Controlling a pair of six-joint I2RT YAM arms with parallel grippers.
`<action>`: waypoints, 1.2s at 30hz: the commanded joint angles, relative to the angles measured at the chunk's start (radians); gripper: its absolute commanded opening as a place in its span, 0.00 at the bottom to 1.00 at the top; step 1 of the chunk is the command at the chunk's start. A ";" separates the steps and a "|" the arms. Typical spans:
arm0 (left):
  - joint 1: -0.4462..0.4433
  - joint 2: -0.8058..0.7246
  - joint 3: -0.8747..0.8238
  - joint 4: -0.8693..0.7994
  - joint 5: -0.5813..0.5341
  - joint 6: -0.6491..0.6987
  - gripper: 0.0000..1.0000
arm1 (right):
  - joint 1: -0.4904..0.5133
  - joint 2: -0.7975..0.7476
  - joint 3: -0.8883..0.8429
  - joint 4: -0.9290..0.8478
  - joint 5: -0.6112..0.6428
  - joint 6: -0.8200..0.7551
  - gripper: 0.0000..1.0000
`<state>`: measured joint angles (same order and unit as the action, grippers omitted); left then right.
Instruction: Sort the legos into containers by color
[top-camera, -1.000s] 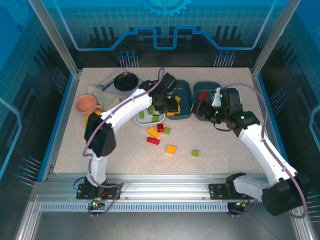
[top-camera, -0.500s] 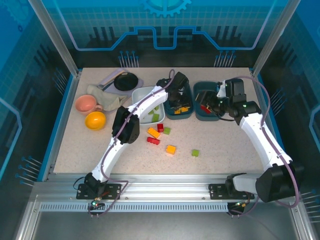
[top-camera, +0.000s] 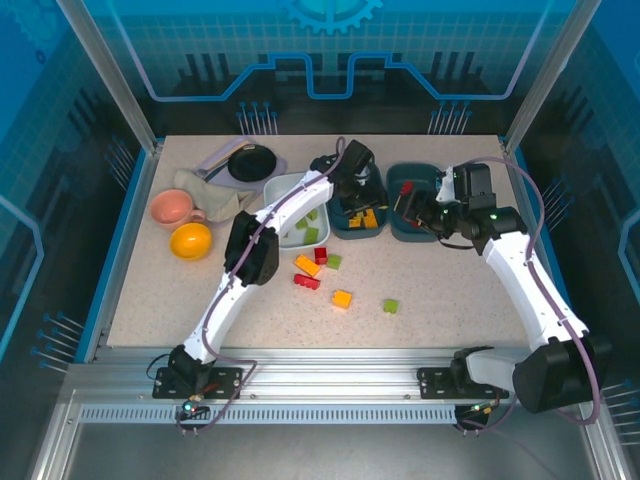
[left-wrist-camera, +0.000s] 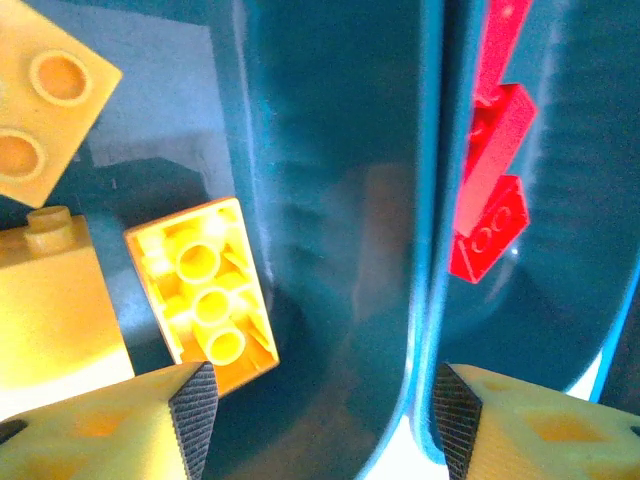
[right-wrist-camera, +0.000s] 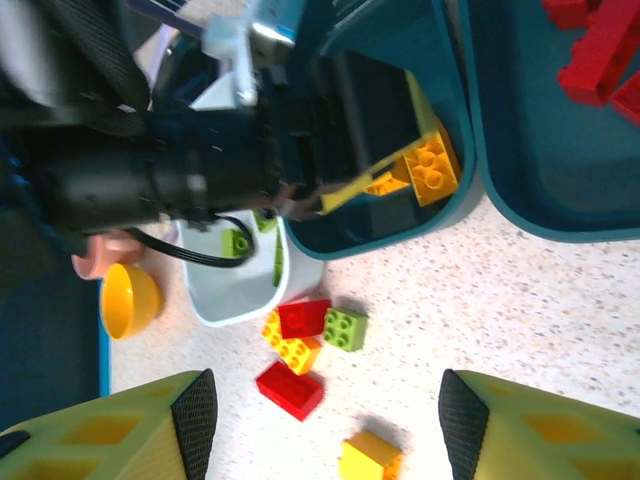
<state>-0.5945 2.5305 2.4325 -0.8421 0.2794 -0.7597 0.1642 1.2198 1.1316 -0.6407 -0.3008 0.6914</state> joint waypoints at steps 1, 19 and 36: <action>0.007 -0.195 -0.025 -0.013 -0.035 -0.028 0.65 | 0.069 -0.015 0.023 -0.099 0.066 -0.135 0.62; 0.134 -1.444 -1.523 0.126 -0.273 -0.236 0.74 | 0.799 0.484 0.196 -0.192 0.382 -0.464 0.69; 0.133 -1.834 -1.778 -0.012 -0.296 -0.326 0.74 | 0.827 0.928 0.528 -0.296 0.530 -0.571 0.62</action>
<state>-0.4583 0.7002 0.6567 -0.8291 0.0025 -1.0752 0.9878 2.1113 1.6070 -0.8948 0.2016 0.1471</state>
